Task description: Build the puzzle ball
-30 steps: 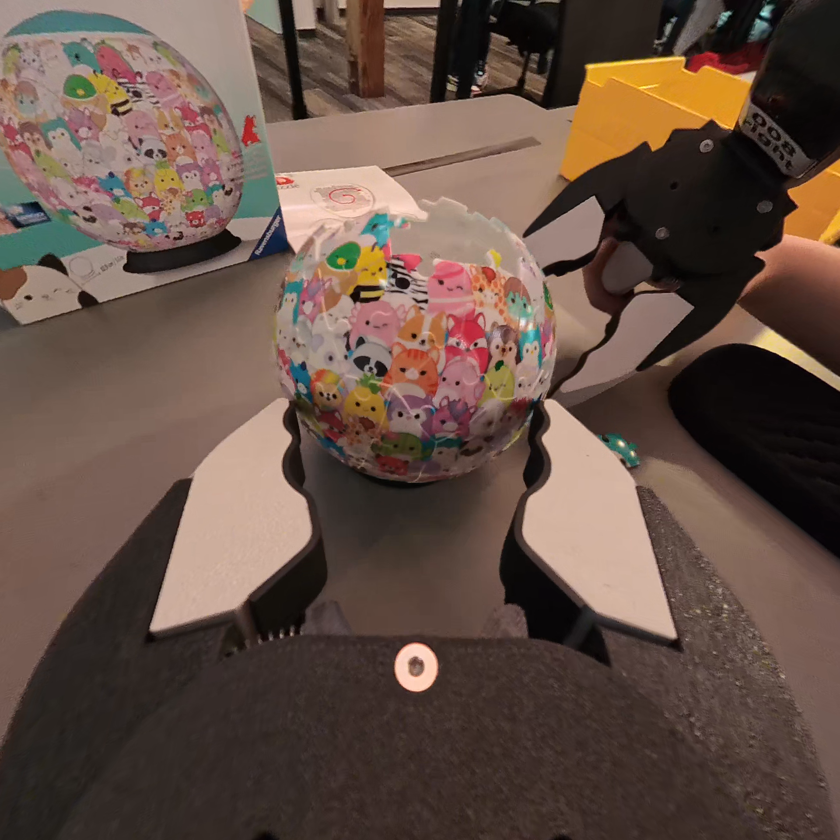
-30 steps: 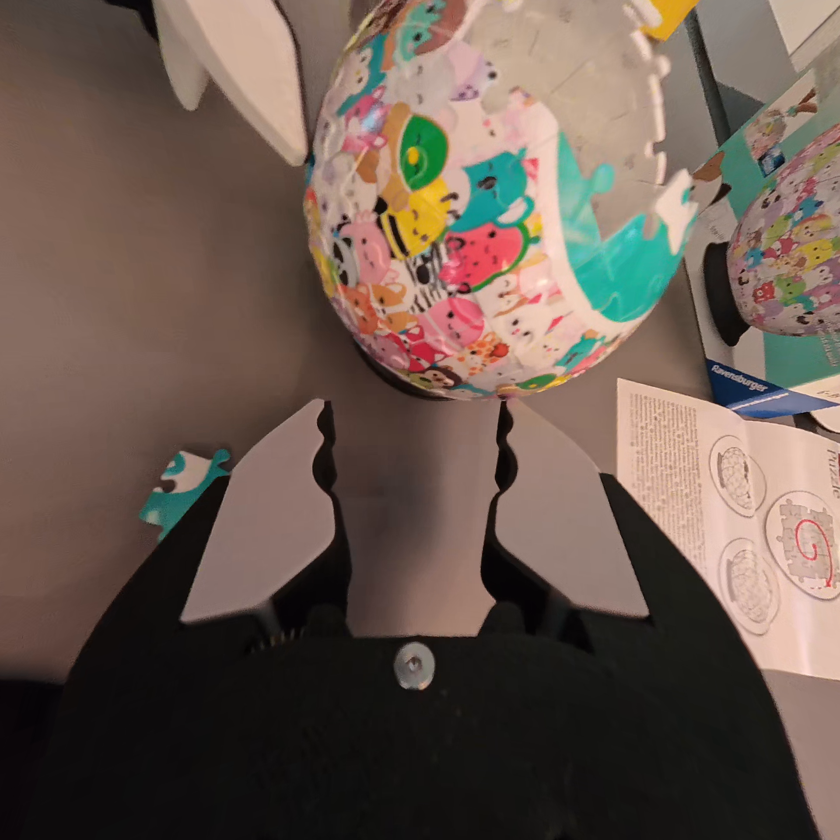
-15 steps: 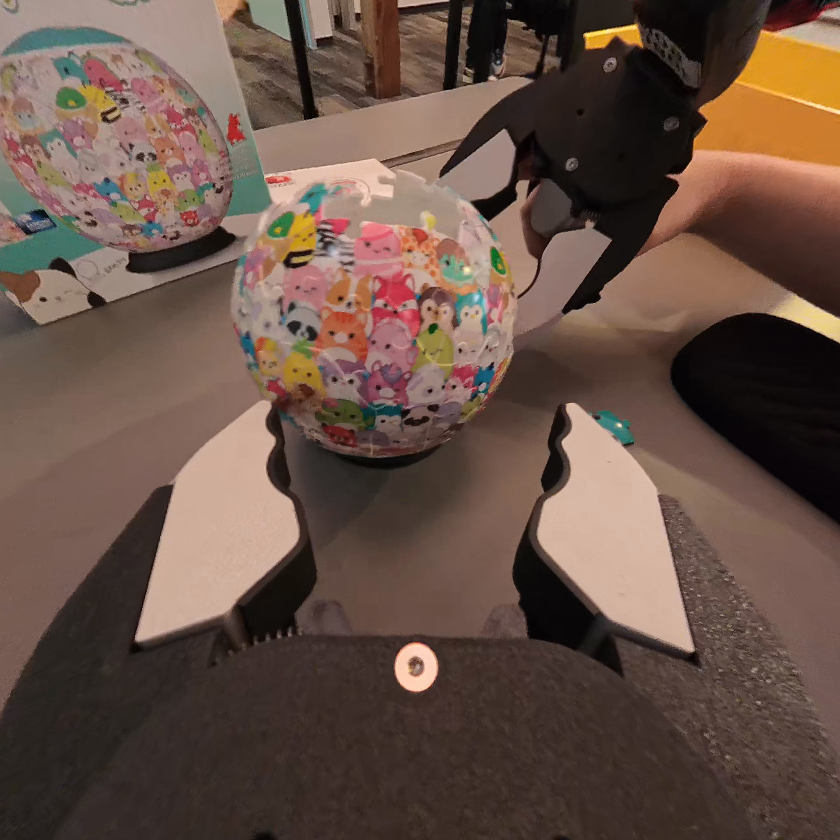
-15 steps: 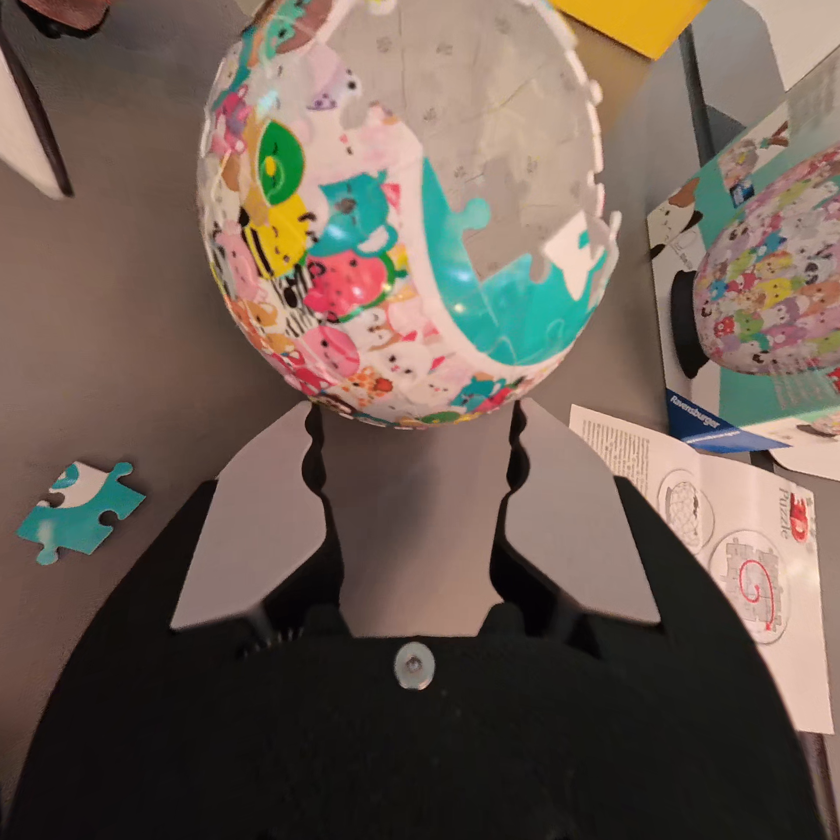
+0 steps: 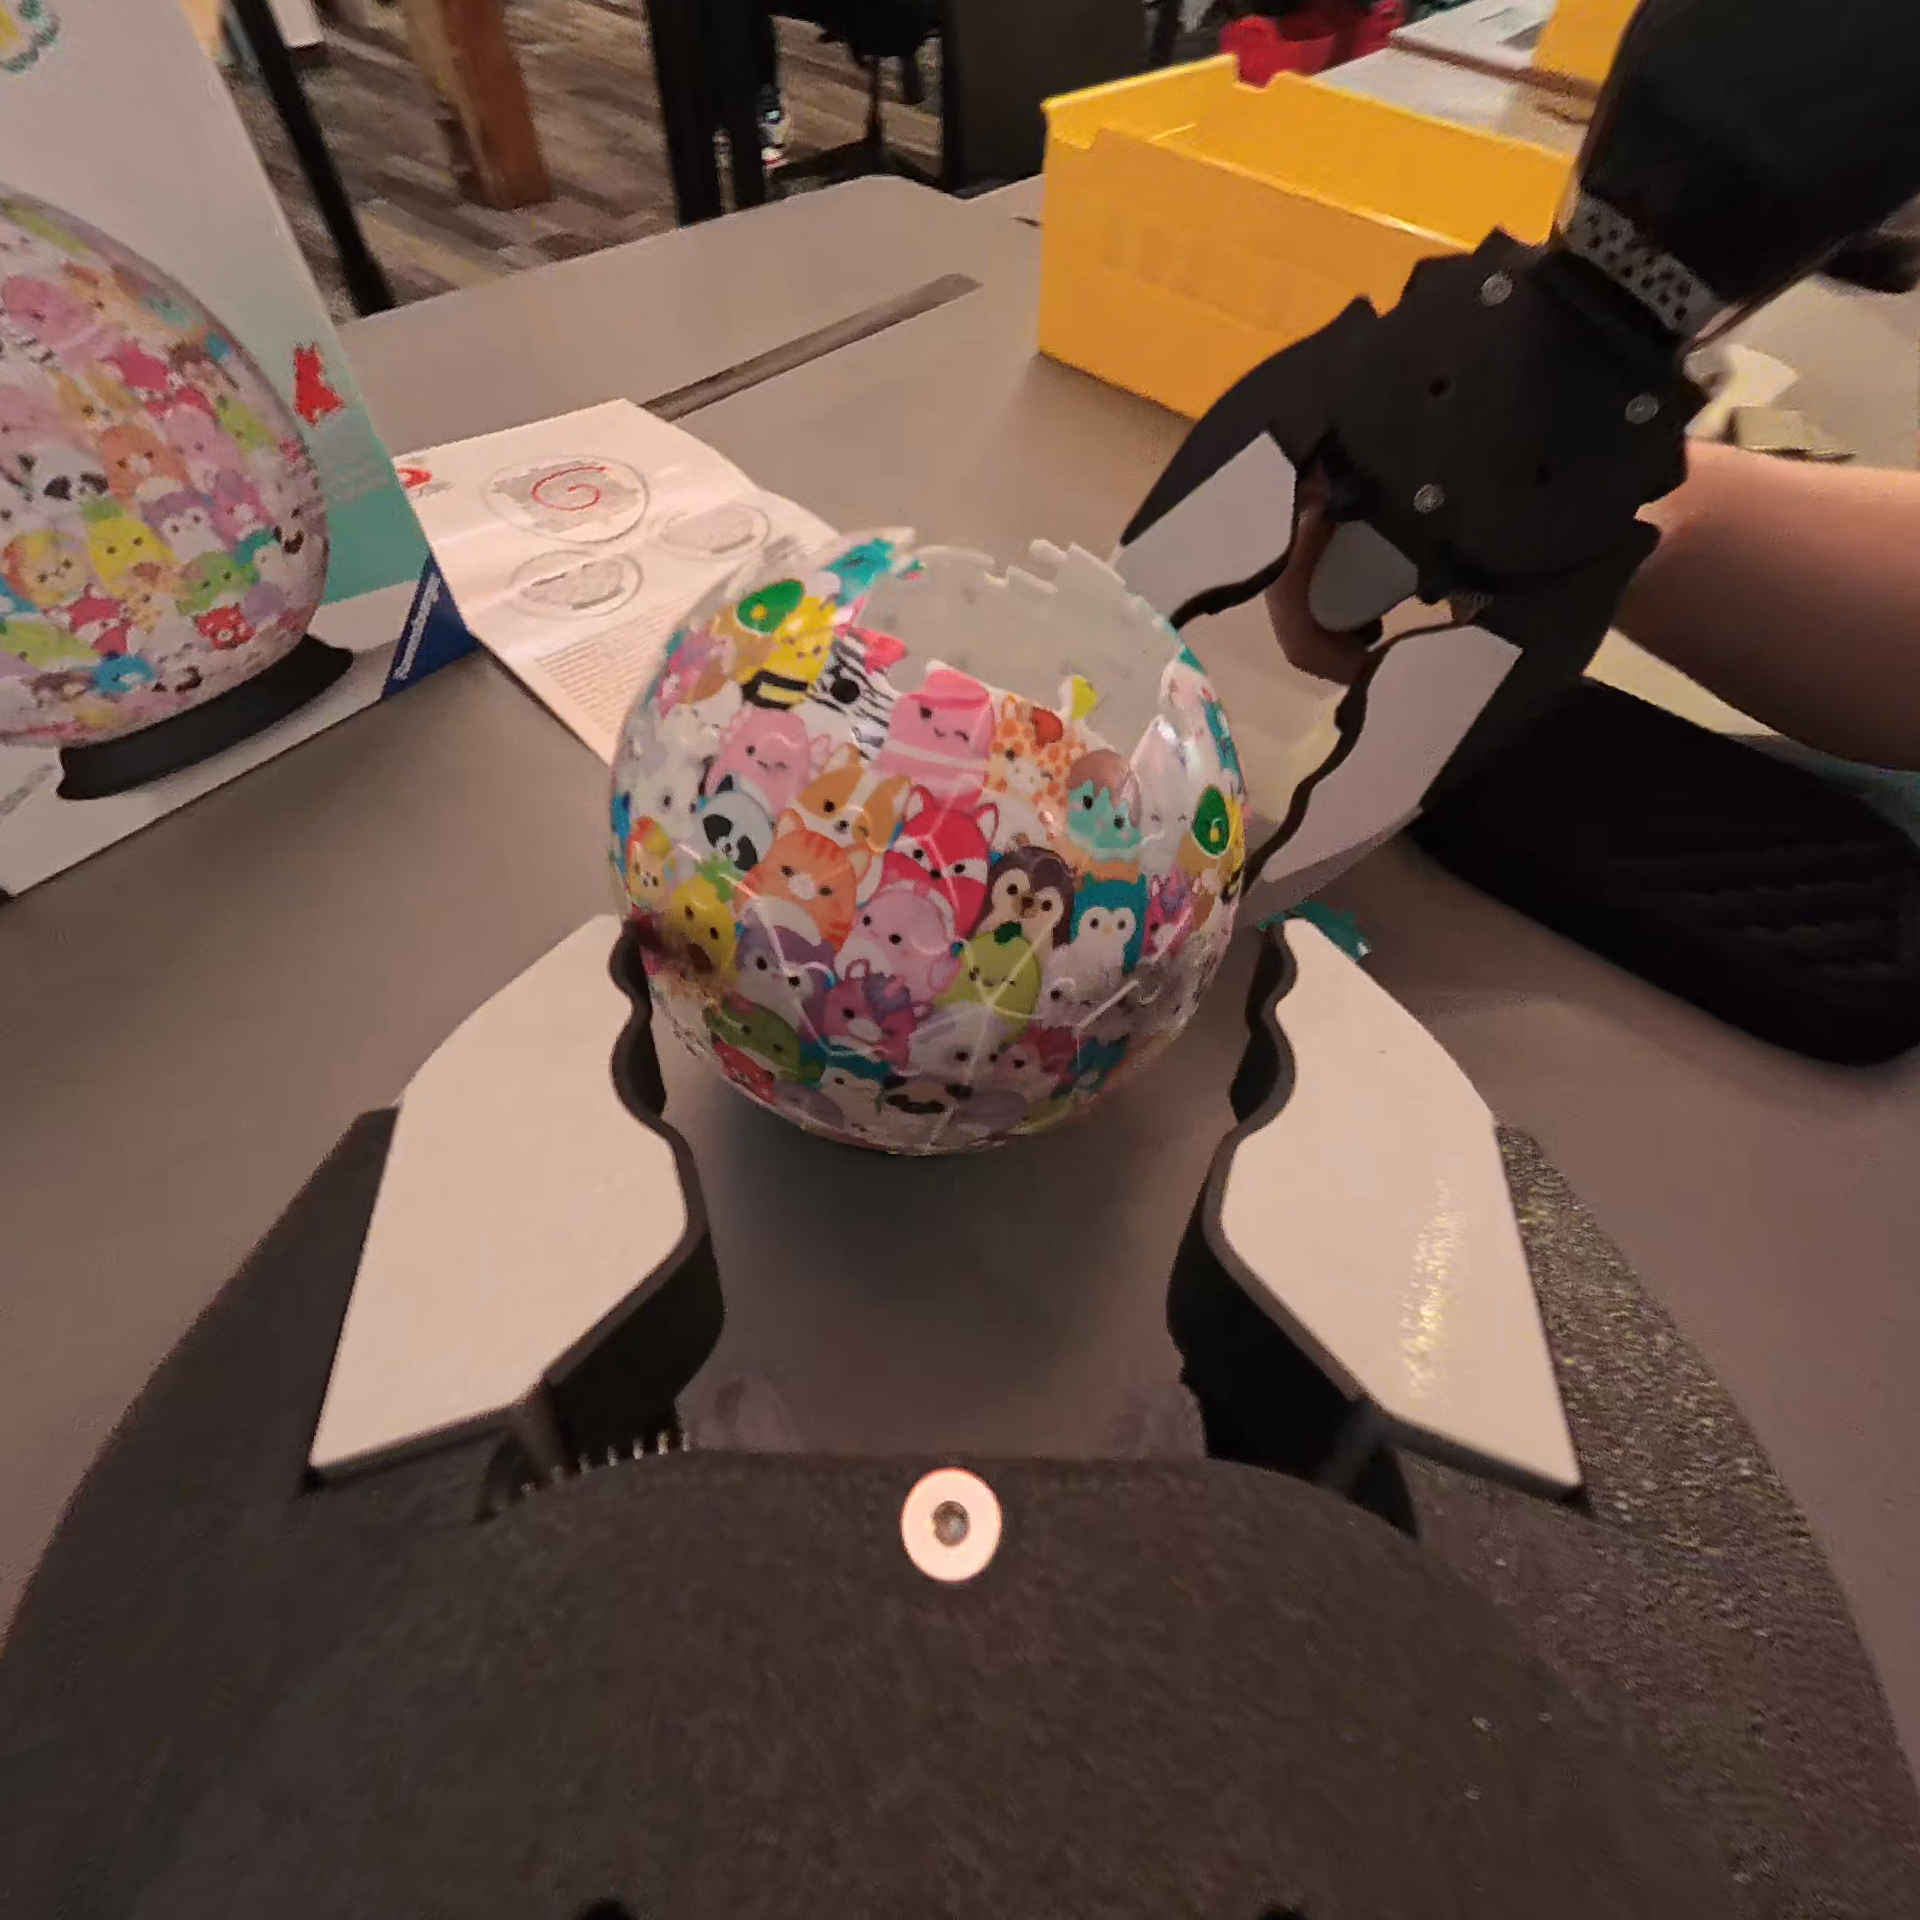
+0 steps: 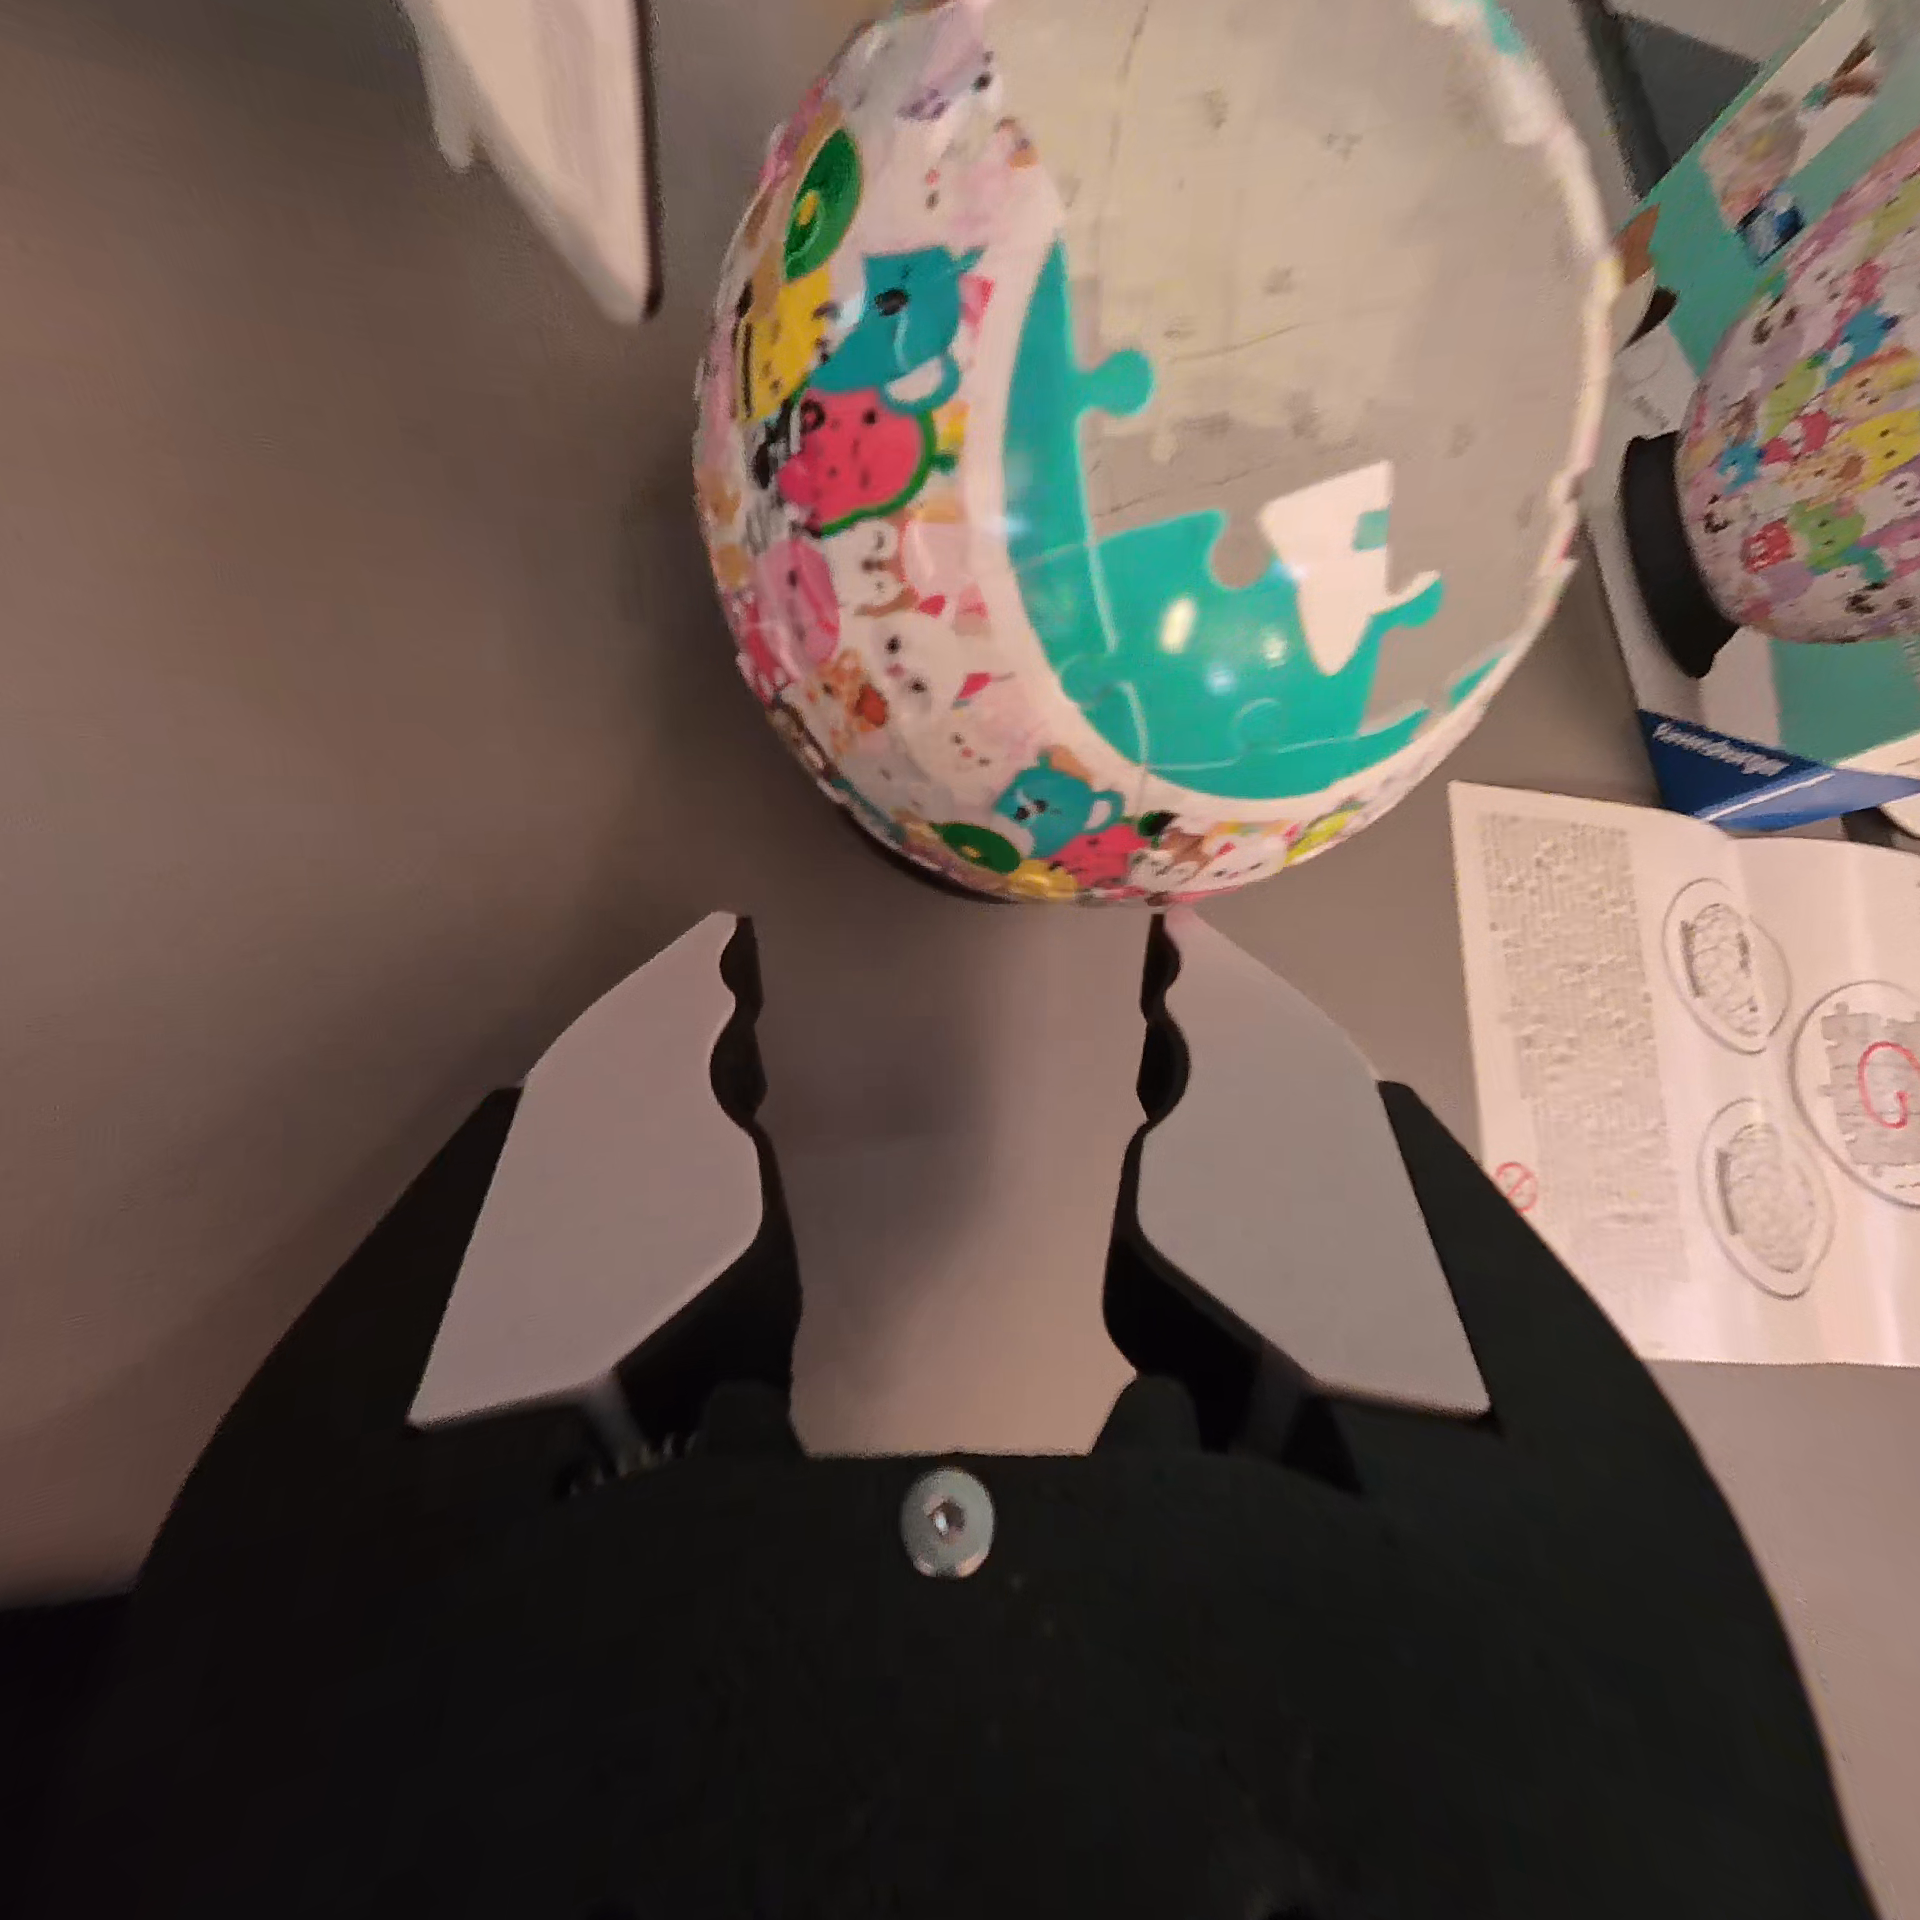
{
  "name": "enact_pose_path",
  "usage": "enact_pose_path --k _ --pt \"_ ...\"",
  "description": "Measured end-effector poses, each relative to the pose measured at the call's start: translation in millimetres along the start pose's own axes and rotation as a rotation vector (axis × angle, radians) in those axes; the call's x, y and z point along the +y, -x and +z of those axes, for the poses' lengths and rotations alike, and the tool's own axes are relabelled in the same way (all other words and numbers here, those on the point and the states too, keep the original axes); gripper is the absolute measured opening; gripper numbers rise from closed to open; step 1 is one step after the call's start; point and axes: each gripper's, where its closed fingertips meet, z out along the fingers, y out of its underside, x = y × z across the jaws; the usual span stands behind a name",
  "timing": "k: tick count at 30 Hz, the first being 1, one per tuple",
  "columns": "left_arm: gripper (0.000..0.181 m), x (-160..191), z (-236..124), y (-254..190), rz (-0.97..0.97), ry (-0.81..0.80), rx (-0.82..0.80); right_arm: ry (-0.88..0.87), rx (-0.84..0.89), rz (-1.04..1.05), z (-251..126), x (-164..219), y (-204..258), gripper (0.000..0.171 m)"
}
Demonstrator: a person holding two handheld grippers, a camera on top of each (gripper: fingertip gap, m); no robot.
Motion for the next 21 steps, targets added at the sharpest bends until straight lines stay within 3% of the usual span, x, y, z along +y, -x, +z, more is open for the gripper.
enact_pose_path --k 6,13,21 --pt "0.107 9 -12 1 0.039 0.026 -0.062 -0.038 0.064 -0.015 -6 0 -20 0.078" --pt "0.105 16 -4 -7 0.017 0.004 -0.131 -0.130 -0.050 -0.020 -2 -8 -33 0.086" --pt "0.103 10 1 -4 0.029 -0.005 -0.122 -0.185 -0.039 -0.018 -4 -17 -33 0.079"
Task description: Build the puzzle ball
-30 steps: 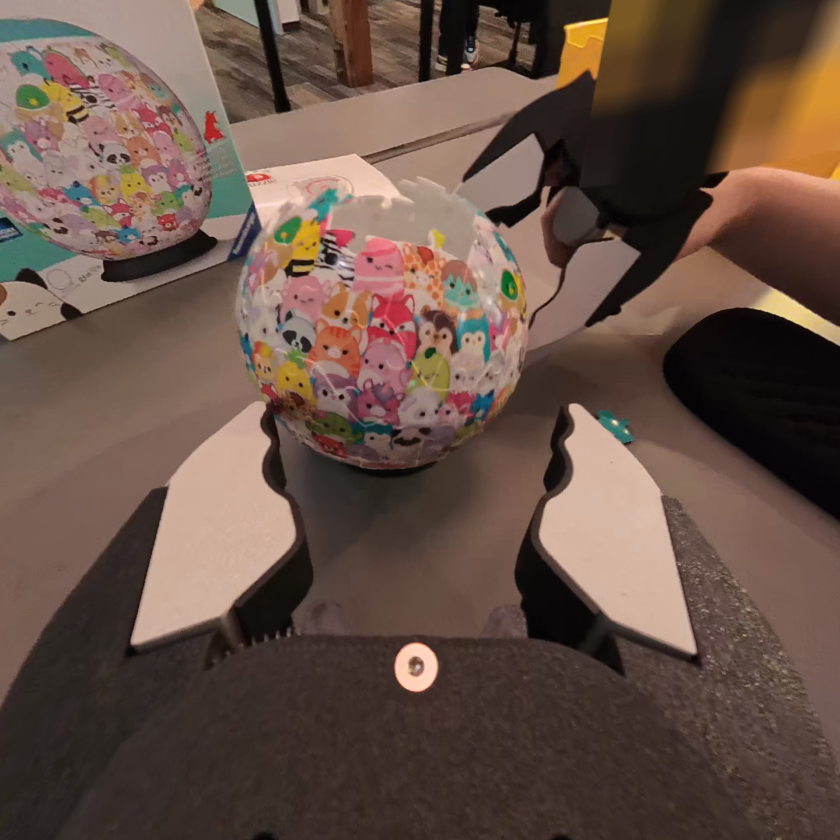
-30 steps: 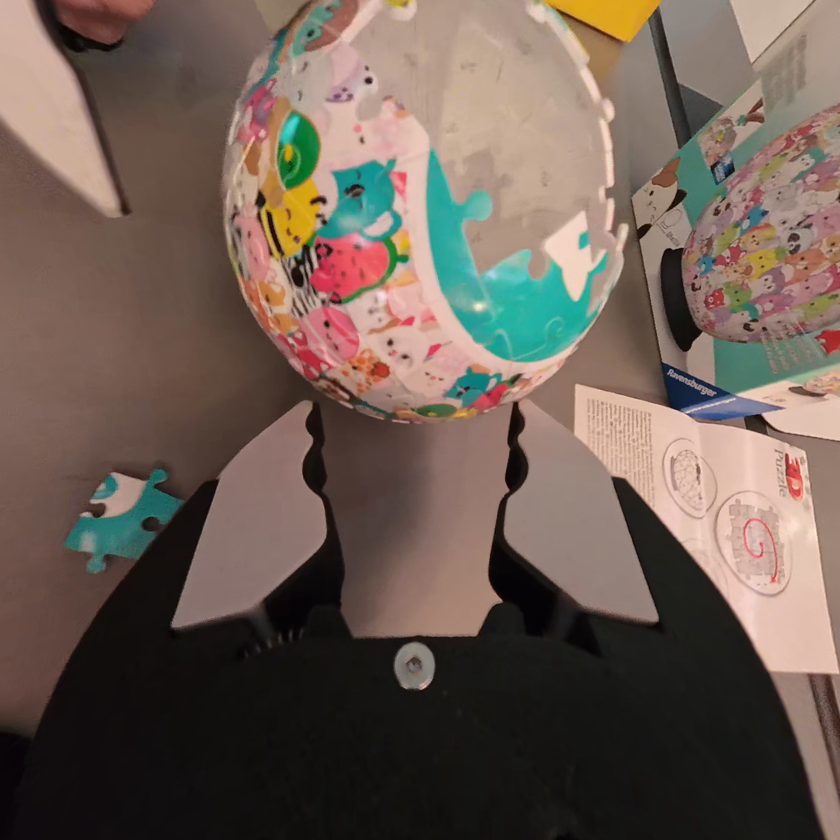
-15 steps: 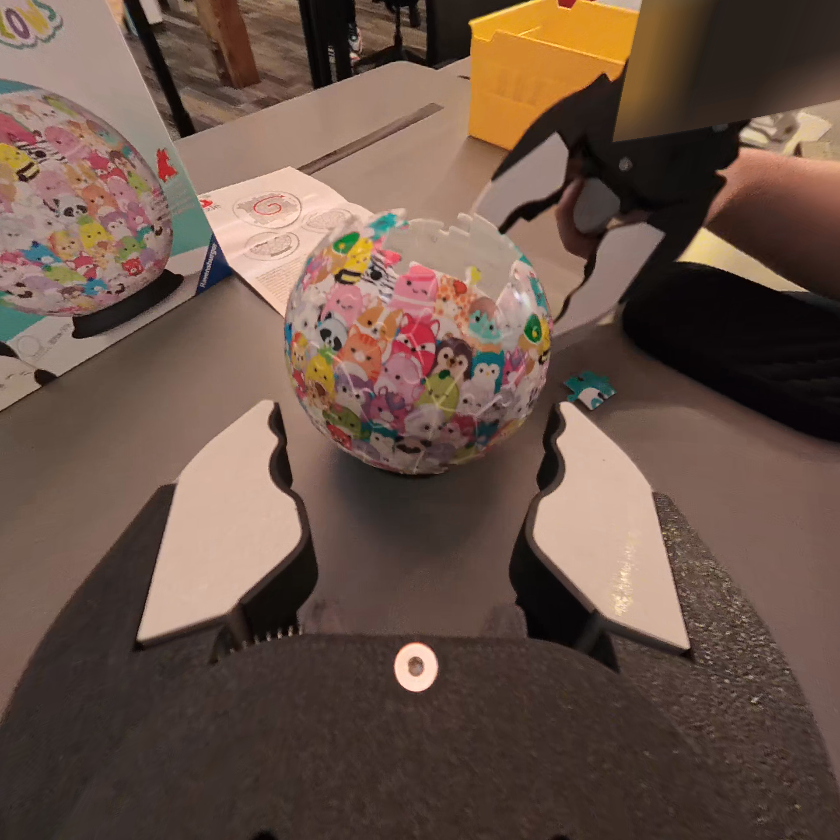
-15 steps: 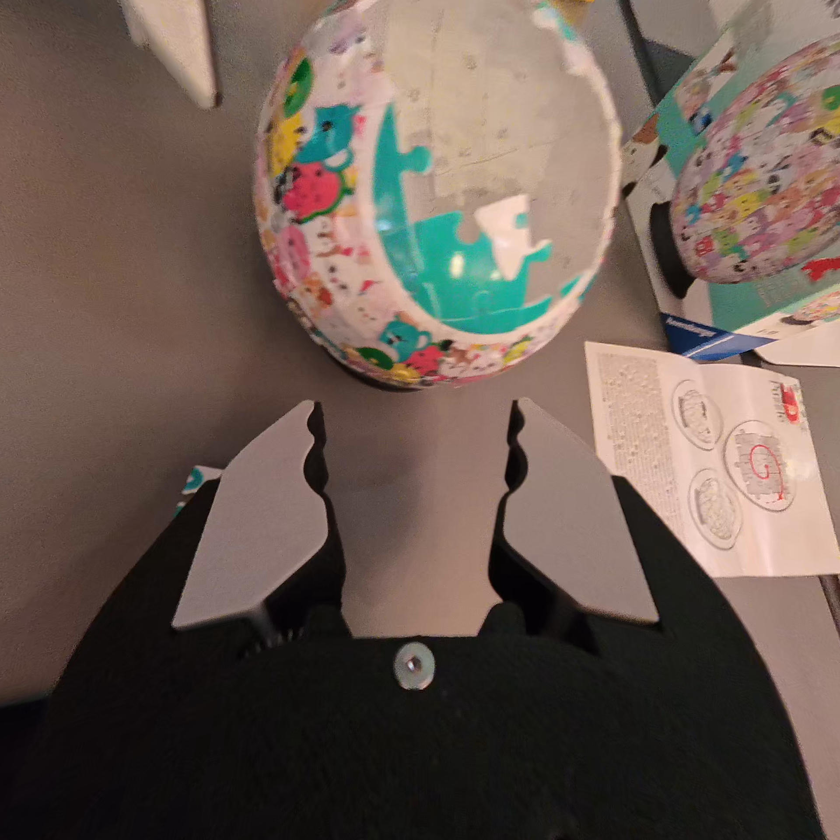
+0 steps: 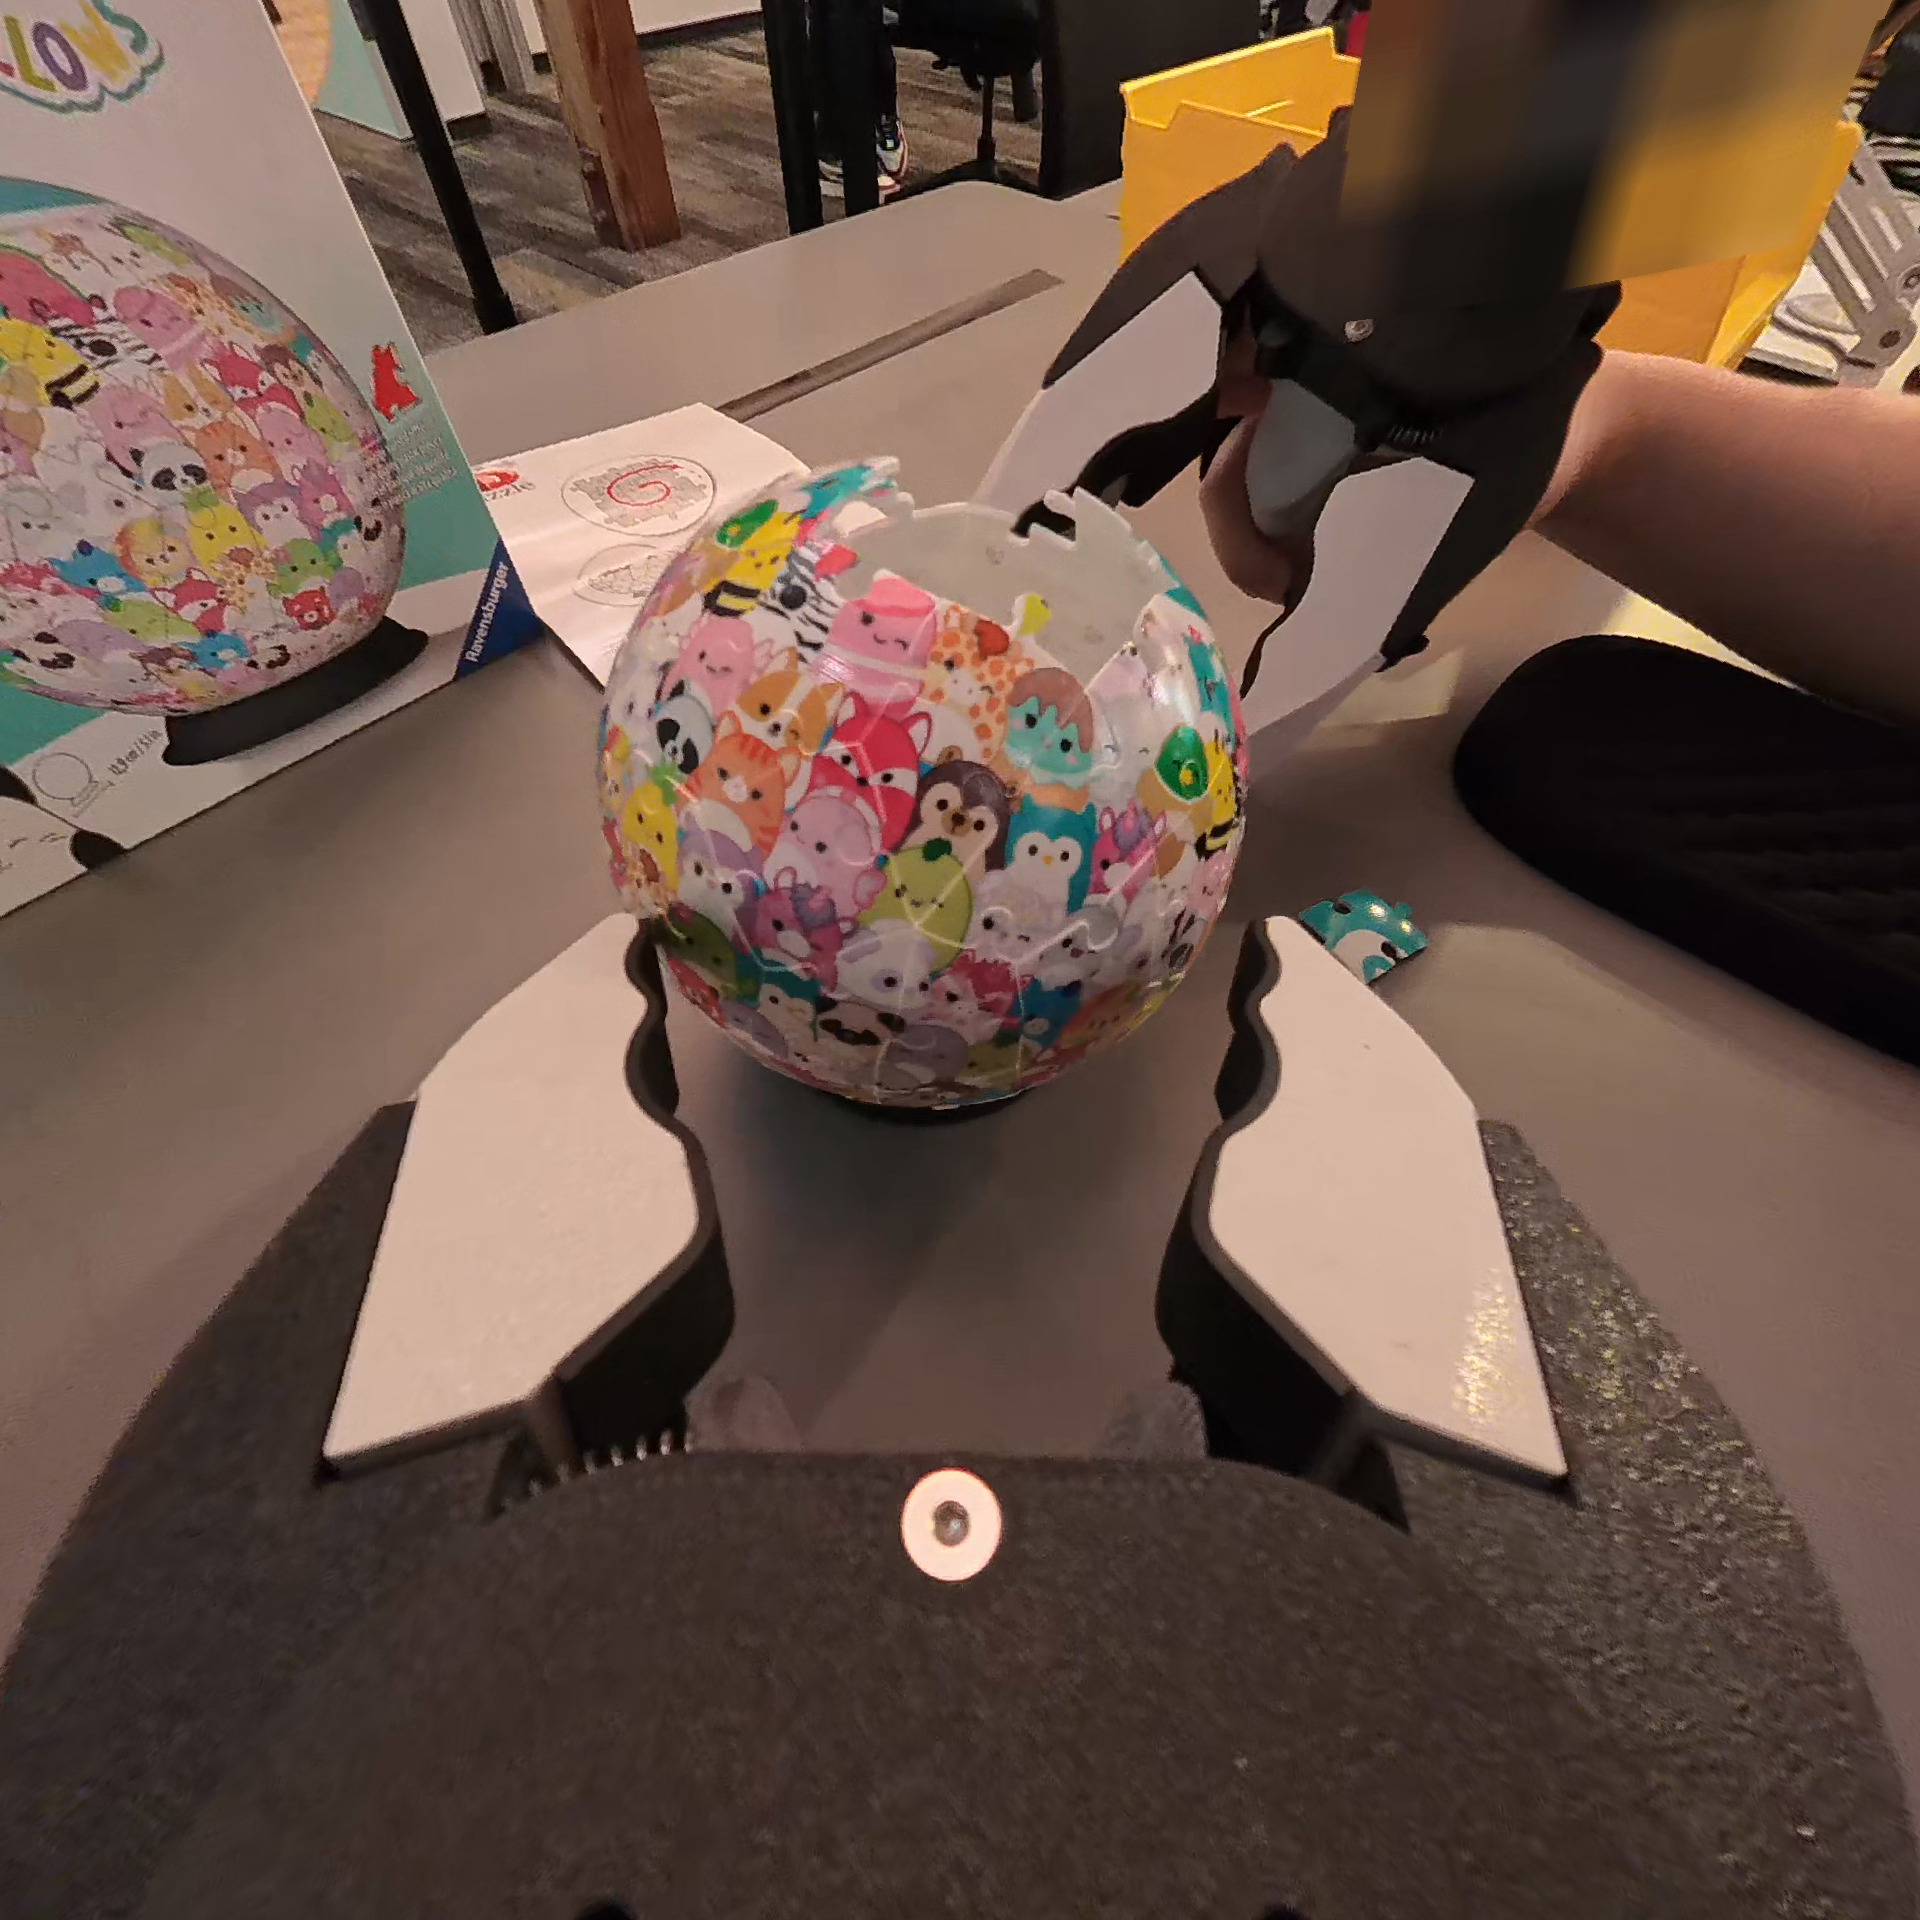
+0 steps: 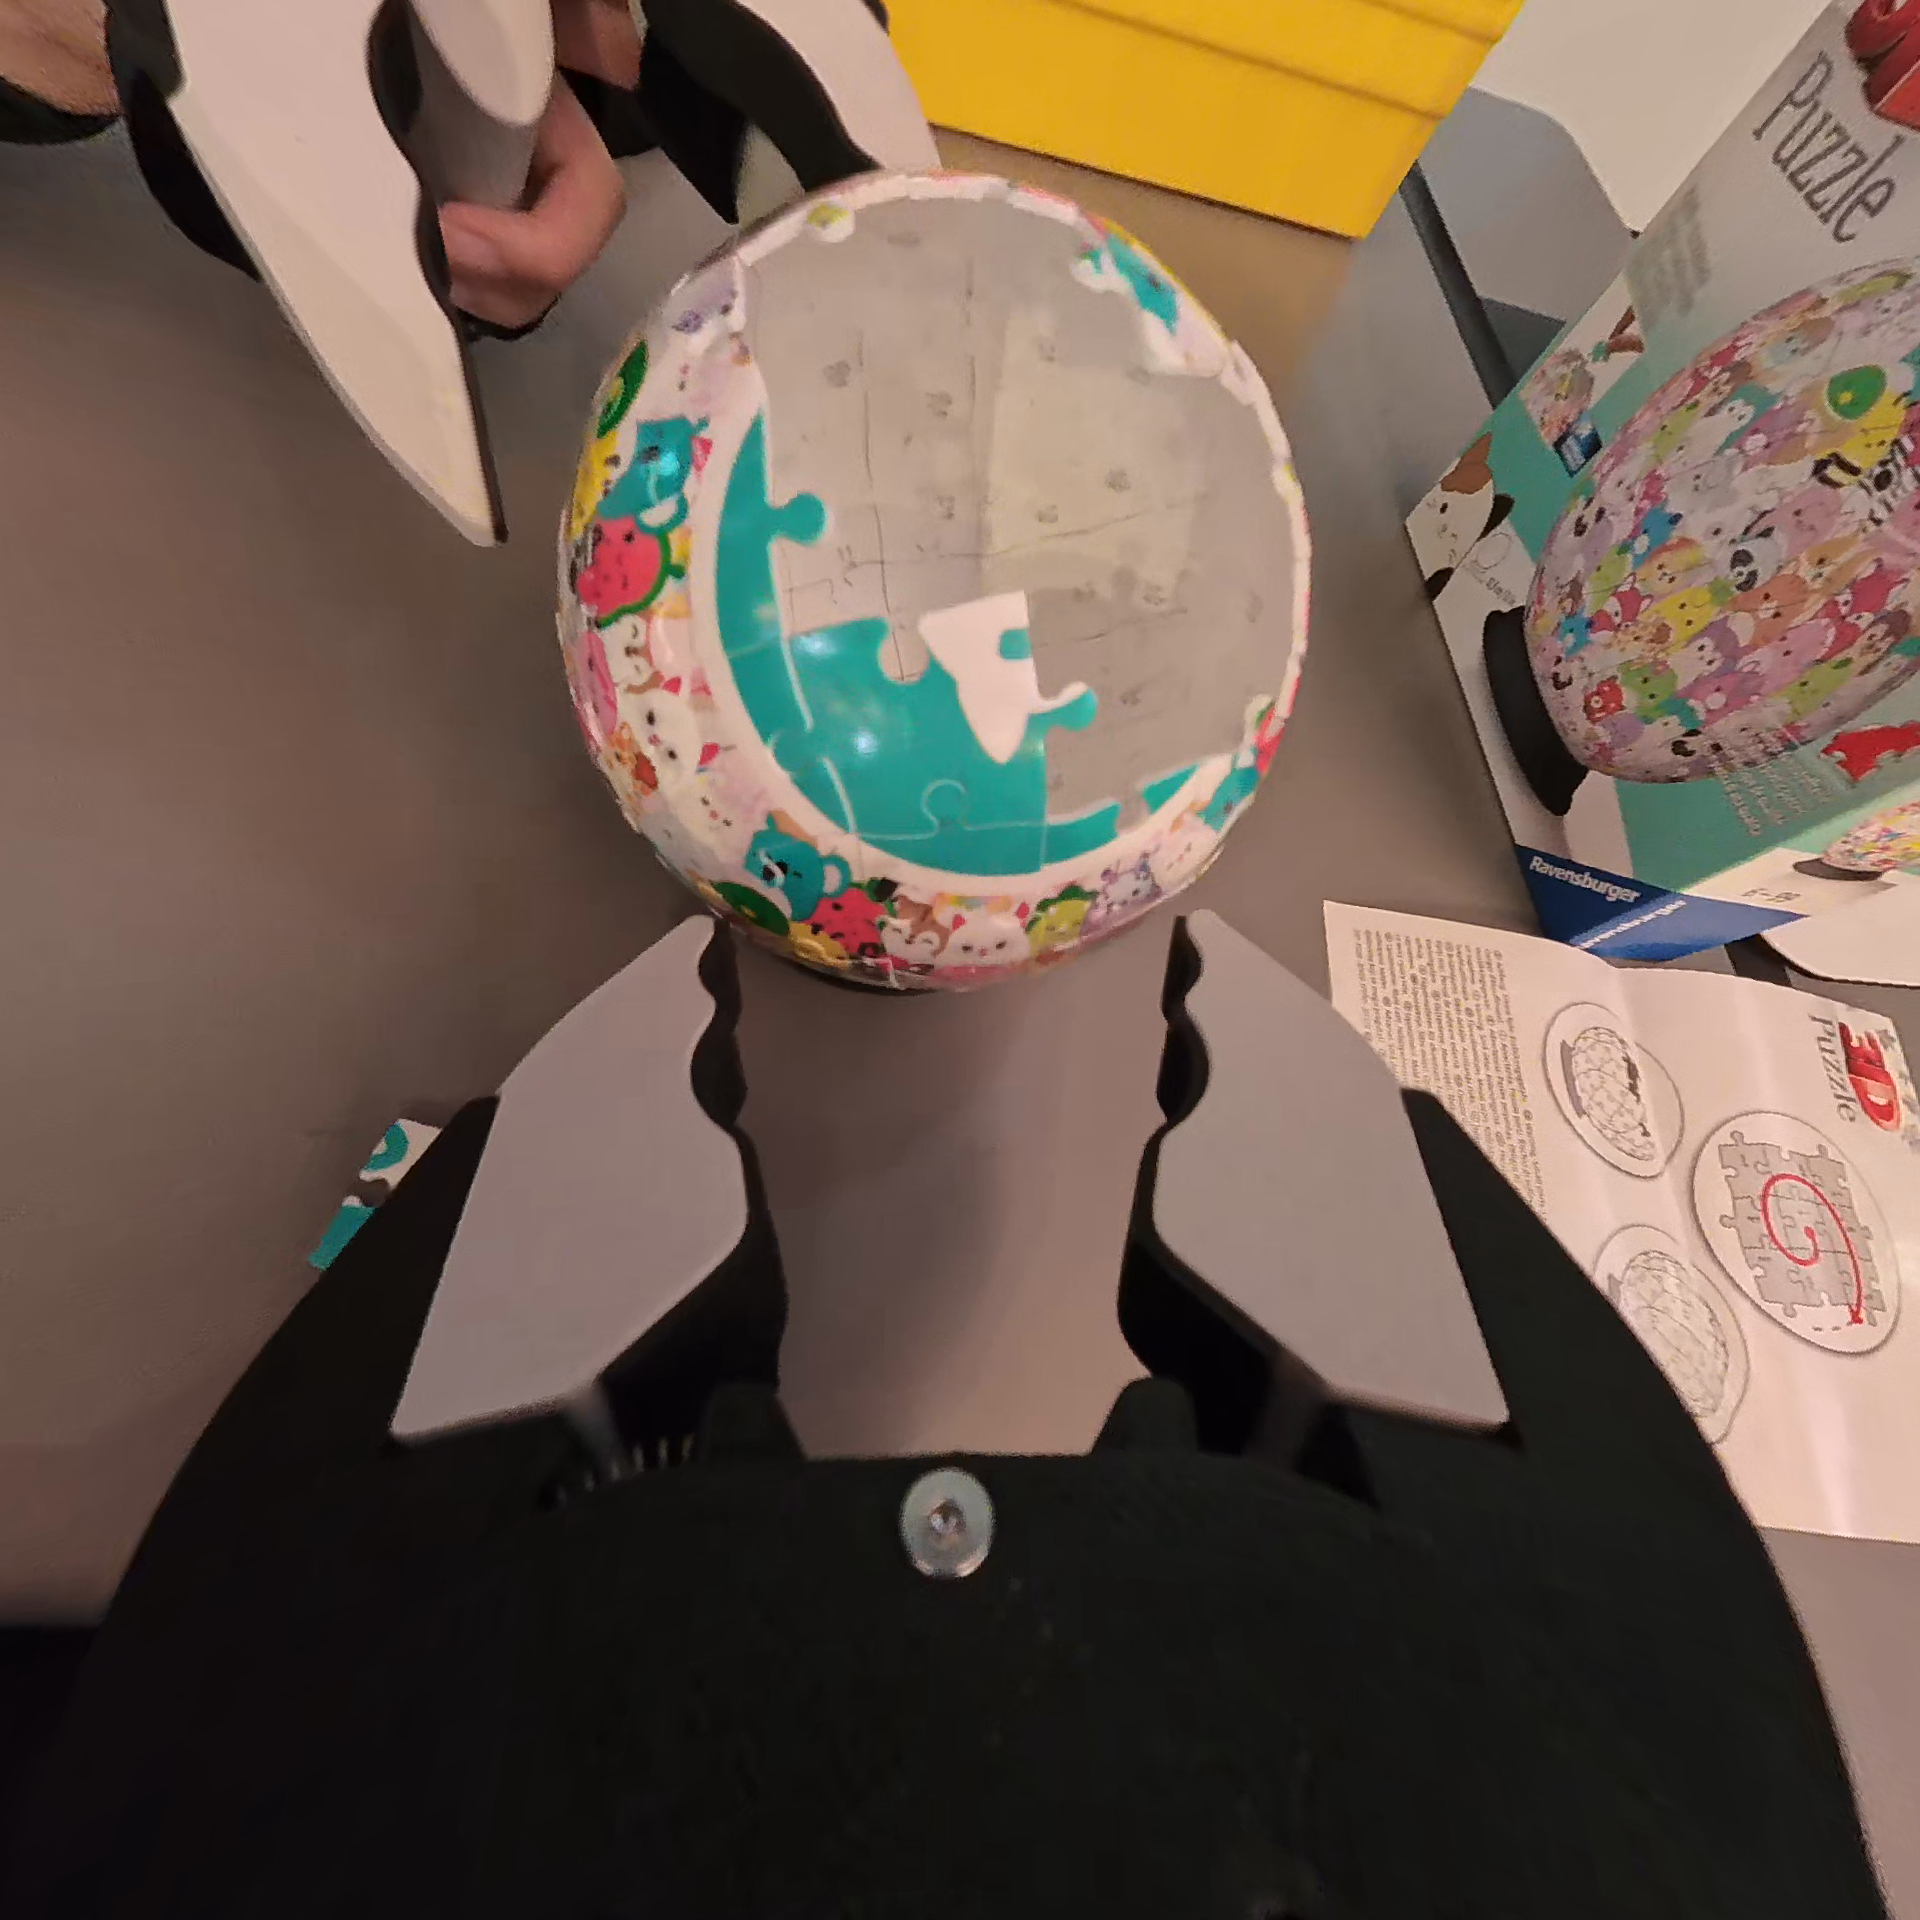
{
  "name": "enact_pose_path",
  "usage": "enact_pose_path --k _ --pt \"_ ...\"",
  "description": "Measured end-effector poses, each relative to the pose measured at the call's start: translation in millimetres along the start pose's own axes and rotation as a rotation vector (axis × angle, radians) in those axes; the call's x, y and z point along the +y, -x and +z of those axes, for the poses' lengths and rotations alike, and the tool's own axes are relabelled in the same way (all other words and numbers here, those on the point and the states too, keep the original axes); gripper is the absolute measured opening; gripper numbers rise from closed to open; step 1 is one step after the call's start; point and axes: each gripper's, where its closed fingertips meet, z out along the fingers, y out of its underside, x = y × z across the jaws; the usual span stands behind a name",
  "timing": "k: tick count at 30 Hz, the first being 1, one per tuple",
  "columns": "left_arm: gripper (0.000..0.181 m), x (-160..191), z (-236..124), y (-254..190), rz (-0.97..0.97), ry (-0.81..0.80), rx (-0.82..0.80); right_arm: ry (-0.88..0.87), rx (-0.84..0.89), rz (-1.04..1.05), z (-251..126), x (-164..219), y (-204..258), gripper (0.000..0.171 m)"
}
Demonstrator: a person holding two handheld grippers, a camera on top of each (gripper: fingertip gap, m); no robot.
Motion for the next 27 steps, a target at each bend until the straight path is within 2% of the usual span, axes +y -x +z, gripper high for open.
enact_pose_path --k 9,14,19,24,27 --pt "0.100 -2 1 6 0.024 0.005 0.027 0.010 0.035 -0.008 -1 -1 6 0.078" --pt "0.102 -7 -9 4 0.008 -0.026 0.103 -0.021 0.037 0.054 -3 -3 5 0.080" --pt "0.102 -3 -37 4 -0.025 -0.036 0.111 -0.056 0.068 0.128 -13 -1 6 0.082" --pt "0.102 20 -68 -9 -0.115 -0.077 0.076 -0.045 0.122 0.250 -30 11 9 0.089" --pt "0.102 34 -85 -24 -0.148 -0.081 0.066 -0.124 0.160 0.321 -46 4 19 0.088"
